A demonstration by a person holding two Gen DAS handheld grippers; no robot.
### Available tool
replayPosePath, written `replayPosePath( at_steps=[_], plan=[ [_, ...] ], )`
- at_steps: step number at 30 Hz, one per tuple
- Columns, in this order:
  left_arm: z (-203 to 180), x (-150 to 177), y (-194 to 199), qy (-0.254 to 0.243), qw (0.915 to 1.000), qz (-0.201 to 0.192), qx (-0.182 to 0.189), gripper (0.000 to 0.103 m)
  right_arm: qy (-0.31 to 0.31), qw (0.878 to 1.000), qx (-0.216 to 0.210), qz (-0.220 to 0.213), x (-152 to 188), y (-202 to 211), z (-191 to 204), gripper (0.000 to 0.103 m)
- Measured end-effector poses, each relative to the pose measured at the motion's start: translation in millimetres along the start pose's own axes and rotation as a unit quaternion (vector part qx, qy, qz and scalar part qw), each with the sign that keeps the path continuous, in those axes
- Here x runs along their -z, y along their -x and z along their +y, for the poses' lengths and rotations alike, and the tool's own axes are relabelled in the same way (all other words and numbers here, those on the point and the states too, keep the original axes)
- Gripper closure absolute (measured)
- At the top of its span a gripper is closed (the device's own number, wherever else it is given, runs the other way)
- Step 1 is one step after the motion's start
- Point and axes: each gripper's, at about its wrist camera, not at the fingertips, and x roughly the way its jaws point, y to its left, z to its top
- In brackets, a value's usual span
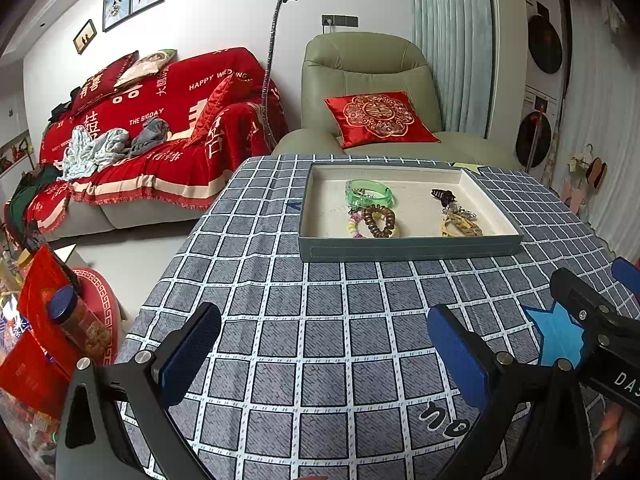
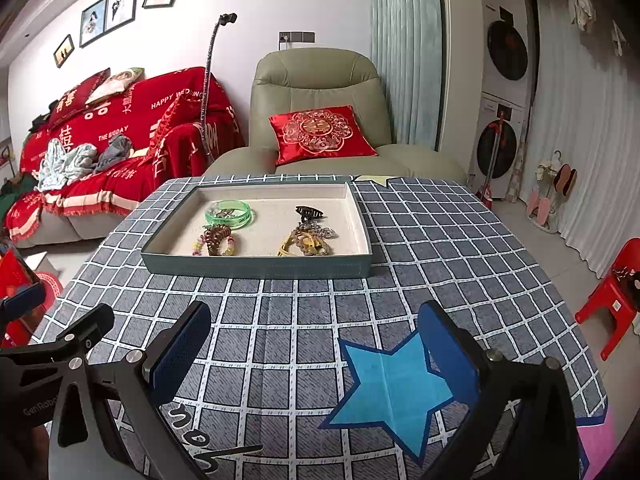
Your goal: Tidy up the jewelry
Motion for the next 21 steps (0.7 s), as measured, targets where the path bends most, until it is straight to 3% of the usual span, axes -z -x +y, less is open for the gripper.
replayPosePath(
  at_steps=[21],
  plan=[
    [1.5,0.3,1.2,0.000,1.0000,0.000,-0.001,0.000,0.000,1.000,0.000,-0.001,-0.8,1.0,0.5,0.000]
  ],
)
